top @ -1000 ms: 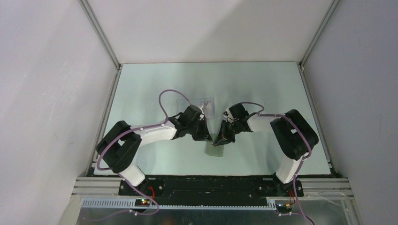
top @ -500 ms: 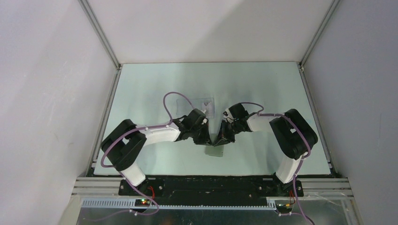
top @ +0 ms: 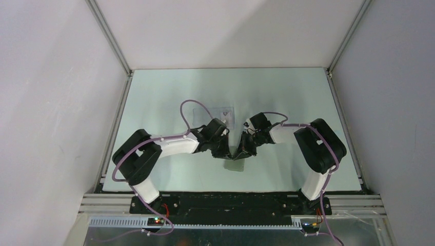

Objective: Put the credit cards into the card holder
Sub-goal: Close the card holder at the center of the board.

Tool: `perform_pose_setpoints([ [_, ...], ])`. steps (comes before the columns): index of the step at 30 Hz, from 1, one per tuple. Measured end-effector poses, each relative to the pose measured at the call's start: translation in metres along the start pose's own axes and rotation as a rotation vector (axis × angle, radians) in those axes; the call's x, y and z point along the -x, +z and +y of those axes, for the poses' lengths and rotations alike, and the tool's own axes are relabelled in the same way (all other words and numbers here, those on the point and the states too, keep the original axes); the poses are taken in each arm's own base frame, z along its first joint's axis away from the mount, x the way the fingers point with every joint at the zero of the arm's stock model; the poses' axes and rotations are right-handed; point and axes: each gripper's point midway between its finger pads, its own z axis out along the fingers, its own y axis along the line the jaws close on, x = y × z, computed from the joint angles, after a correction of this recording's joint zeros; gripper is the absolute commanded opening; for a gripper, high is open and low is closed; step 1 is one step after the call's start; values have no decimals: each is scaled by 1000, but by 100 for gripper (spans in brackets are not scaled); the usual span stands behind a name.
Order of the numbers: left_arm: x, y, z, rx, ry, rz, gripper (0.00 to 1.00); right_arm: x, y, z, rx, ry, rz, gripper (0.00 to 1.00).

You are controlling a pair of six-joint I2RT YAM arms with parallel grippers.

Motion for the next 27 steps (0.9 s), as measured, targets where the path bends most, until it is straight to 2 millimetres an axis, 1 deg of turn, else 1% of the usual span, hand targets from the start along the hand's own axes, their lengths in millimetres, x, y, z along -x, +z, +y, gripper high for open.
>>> perform_pose_setpoints([
  [11, -1, 4, 1, 92, -32, 47, 0, 0, 0, -2, -59, 21, -9, 1],
  [12, -1, 4, 1, 101, -30, 51, 0, 0, 0, -2, -62, 22, -10, 4],
  [13, -2, 5, 1, 114, -29, 55, 0, 0, 0, -2, -66, 22, -11, 11],
  [14, -2, 5, 2, 121, -29, 57, 0, 0, 0, -2, -67, 22, -11, 15],
  [15, -2, 6, 2, 128, -29, 60, 0, 0, 0, -1, -67, 20, -13, 23],
  [16, -2, 6, 1, 129, -27, 60, 0, 0, 0, -1, -68, 18, -14, 27],
  [17, -2, 5, 2, 134, -25, 59, 0, 0, -1, 1, -65, 12, -17, 35],
  [18, -2, 3, 2, 139, -25, 56, 1, 0, -1, 3, -63, 3, -23, 39],
  [19, -1, 2, 3, 144, -23, 52, 4, 0, -2, 5, -61, -8, -31, 47],
  [20, -1, 1, 4, 148, -22, 45, 13, 0, -5, 8, -60, -23, -45, 51],
  [21, 0, 0, 3, 146, -19, 39, 19, 0, -7, 10, -65, -37, -61, 60],
  [22, 1, 0, 4, 151, -13, 27, 34, 0, -12, 12, -73, -58, -84, 65],
  [23, 2, -1, 3, 148, -7, 18, 40, 0, -15, 14, -80, -70, -103, 73],
  [24, 3, -3, 4, 152, 5, 2, 50, 0, -22, 15, -95, -93, -127, 77],
  [25, 5, -6, 7, 158, 6, -23, 55, 1, -28, 17, -102, -104, -147, 86],
  [26, 8, -11, 8, 154, 9, -41, 63, 1, -34, 20, -103, -110, -166, 95],
  [27, 12, -16, 9, 152, 6, -63, 66, 2, -42, 23, -107, -126, -191, 97],
])
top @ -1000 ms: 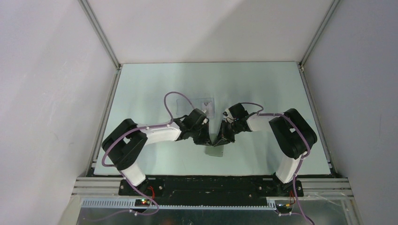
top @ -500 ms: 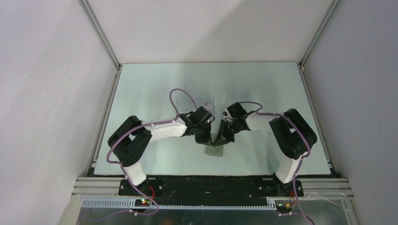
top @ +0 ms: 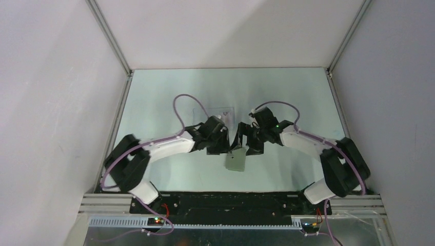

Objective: Put the credit cards into the card holder
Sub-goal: Close the card holder at the center of the board, then reset both arms

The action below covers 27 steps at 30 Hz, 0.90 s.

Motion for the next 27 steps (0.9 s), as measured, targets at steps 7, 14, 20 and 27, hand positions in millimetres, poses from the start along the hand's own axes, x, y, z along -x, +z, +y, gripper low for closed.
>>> perform_pose_setpoints([
  [7, 63, -78, -2, -268, -98, -290, 87, 36, -51, 9, 12, -54, -205, 99],
  [14, 90, -119, 104, -266, -299, -566, 100, 79, -100, -52, -208, -50, -454, 99],
  [20, 104, -148, 178, -51, -309, -760, 100, 98, -147, -129, -503, -76, -722, 99],
  [27, 126, -183, 232, 292, -161, -982, 100, 90, -145, -217, -760, -175, -844, 83],
])
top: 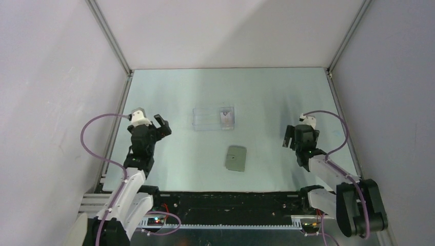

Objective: Put the credit cards into the card holder
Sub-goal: Reset both arms

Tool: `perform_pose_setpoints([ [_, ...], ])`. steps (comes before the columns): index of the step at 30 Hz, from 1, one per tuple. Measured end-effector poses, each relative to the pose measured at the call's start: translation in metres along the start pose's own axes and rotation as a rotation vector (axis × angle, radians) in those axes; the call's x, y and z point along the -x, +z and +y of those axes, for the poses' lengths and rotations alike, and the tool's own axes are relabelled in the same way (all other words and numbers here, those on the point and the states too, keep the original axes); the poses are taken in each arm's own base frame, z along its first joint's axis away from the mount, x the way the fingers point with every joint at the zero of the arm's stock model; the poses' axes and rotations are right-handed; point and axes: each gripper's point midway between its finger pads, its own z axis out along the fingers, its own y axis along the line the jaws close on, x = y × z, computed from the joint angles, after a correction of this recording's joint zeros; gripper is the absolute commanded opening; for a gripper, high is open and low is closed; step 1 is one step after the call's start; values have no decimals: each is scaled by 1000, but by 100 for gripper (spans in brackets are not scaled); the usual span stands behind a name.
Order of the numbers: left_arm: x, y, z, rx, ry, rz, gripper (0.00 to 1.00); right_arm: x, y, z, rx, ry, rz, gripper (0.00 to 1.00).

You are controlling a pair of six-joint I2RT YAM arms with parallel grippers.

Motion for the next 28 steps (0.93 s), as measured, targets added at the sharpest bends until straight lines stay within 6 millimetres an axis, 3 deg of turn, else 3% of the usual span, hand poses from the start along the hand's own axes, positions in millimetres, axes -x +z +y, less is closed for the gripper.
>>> perform_pose_setpoints([
  [2, 1, 7, 16, 64, 60, -50, 100, -3, 10, -12, -21, 15, 2, 83],
  [4, -5, 15, 28, 103, 109, -67, 100, 11, 18, -16, -8, 45, -53, 97],
  [8, -31, 31, 47, 145, 212, -61, 100, 48, 23, -9, 55, 79, -230, 99],
  [12, -22, 40, 49, 136, 292, -144, 100, 66, 34, -3, 90, 65, -318, 99],
  [14, -15, 46, 48, 127, 306, -214, 100, 67, 42, -3, 119, 76, -342, 99],
  [18, -20, 49, 56, 145, 329, -214, 100, 55, 45, -18, 114, 99, -349, 99],
  [22, -3, 48, 53, 153, 314, -281, 100, 62, 42, -8, 146, 82, -383, 99],
  [28, 3, 47, 53, 158, 307, -307, 100, 69, 40, -3, 160, 70, -410, 99],
])
